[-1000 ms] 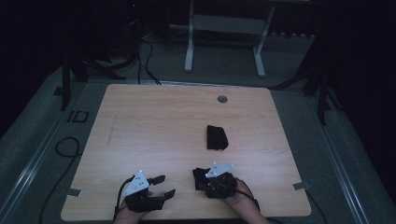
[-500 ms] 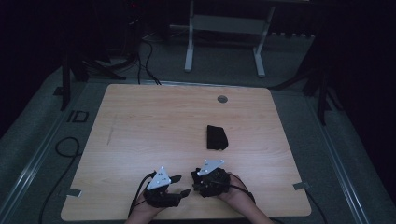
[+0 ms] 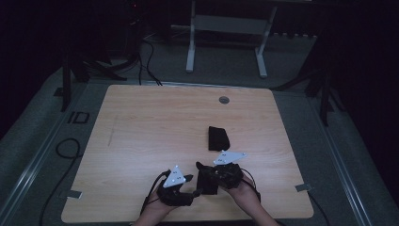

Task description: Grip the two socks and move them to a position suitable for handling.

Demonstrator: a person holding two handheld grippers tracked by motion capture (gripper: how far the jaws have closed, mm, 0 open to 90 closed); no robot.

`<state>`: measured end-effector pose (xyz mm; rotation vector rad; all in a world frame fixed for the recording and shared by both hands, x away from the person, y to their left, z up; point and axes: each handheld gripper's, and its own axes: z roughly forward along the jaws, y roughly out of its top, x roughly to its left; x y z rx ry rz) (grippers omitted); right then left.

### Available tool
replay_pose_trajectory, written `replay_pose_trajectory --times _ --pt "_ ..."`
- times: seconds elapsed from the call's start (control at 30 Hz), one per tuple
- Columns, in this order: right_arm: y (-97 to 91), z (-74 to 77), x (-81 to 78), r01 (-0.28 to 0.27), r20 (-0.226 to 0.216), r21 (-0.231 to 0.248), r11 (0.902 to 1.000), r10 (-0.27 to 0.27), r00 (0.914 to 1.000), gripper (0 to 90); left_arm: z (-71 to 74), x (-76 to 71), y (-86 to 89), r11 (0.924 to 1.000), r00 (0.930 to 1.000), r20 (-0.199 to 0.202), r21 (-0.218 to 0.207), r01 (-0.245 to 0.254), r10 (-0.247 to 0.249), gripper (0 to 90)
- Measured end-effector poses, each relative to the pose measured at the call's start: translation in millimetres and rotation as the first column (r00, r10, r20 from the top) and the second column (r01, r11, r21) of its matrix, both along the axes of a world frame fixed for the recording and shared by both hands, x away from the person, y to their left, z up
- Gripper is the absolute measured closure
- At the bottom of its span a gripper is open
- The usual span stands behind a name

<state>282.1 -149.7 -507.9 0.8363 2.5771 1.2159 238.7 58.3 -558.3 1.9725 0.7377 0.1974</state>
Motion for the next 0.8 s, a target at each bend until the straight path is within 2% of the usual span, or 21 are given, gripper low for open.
replay_pose_trajectory --times 0.03,0.1,0.13,0.23,0.27,0.37,0.4,0.47,0.57,0.6,0.67,0.73,0.77,0.8 --pt "0.0 0.3 0.1 0.009 0.005 -0.003 1.0000 -0.009 1.0000 81.6 0.4 0.6 -2.3 0.9999 0.9999 -0.007 -0.010 0.011 -0.011 35.0" --pt "-0.1 -0.5 0.7 0.010 0.000 0.000 1.0000 -0.010 1.0000 81.7 0.7 1.3 -10.0 0.9997 0.9998 0.001 0.012 0.022 -0.022 35.0" --pt "-0.2 -0.8 0.6 0.015 -0.002 0.005 0.9999 -0.015 0.9999 81.6 0.4 1.6 -13.7 0.9995 0.9997 -0.008 0.019 0.024 -0.024 34.9" --pt "-0.3 -1.8 0.2 0.024 0.002 0.008 0.9997 -0.024 0.9997 81.6 -1.6 2.1 -21.8 0.9995 0.9991 -0.029 0.003 0.032 -0.032 33.5" --pt "-0.7 -1.8 0.6 0.030 -0.002 0.012 0.9995 -0.030 0.9996 81.6 -2.2 1.6 -24.7 0.9993 0.9991 -0.026 0.017 0.034 -0.033 33.5" --pt "-1.4 -1.7 1.3 0.039 -0.002 0.013 0.9991 -0.039 0.9992 81.6 -5.8 0.0 -32.2 0.9992 0.9994 -0.012 0.023 0.032 -0.032 29.3" --pt "-1.7 -1.9 1.8 0.038 0.000 0.010 0.9992 -0.038 0.9993 81.6 -7.5 -1.8 -36.0 0.9986 0.9996 0.021 0.049 0.018 -0.019 27.2" --pt "-2.8 -2.4 3.0 0.045 -0.005 0.015 0.9989 -0.044 0.9990 81.6 -9.2 -2.3 -41.0 0.9972 0.9995 0.027 0.074 0.013 -0.015 27.0" --pt "-3.1 -1.6 2.5 0.050 -0.009 0.024 0.9985 -0.050 0.9987 81.6 -9.0 -1.9 -46.2 0.9968 0.9992 0.036 0.079 0.012 -0.015 28.6" --pt "-2.8 -1.2 2.3 0.048 -0.009 0.026 0.9985 -0.048 0.9988 81.6 -8.2 -0.7 -47.1 0.9966 0.9993 0.035 0.082 0.008 -0.010 33.0" --pt "-1.7 -0.5 1.4 0.049 -0.002 0.024 0.9985 -0.049 0.9988 81.6 -5.3 2.2 -47.4 0.9981 0.9996 0.027 0.061 0.007 -0.008 42.1" --pt "-1.5 -0.1 1.1 0.049 -0.002 0.028 0.9984 -0.049 0.9988 81.6 -2.5 3.1 -48.4 0.9976 0.9991 0.041 0.069 0.002 -0.005 60.6" --pt "-1.8 0.2 0.8 0.051 -0.001 0.029 0.9983 -0.051 0.9987 81.6 -1.5 4.1 -48.2 0.9982 0.9993 0.037 0.059 0.008 -0.010 70.3" --pt "-2.4 0.5 0.7 0.054 0.004 0.027 0.9982 -0.054 0.9985 81.6 -0.5 4.0 -47.9 0.9986 0.9989 0.048 0.053 -0.004 0.001 86.1"
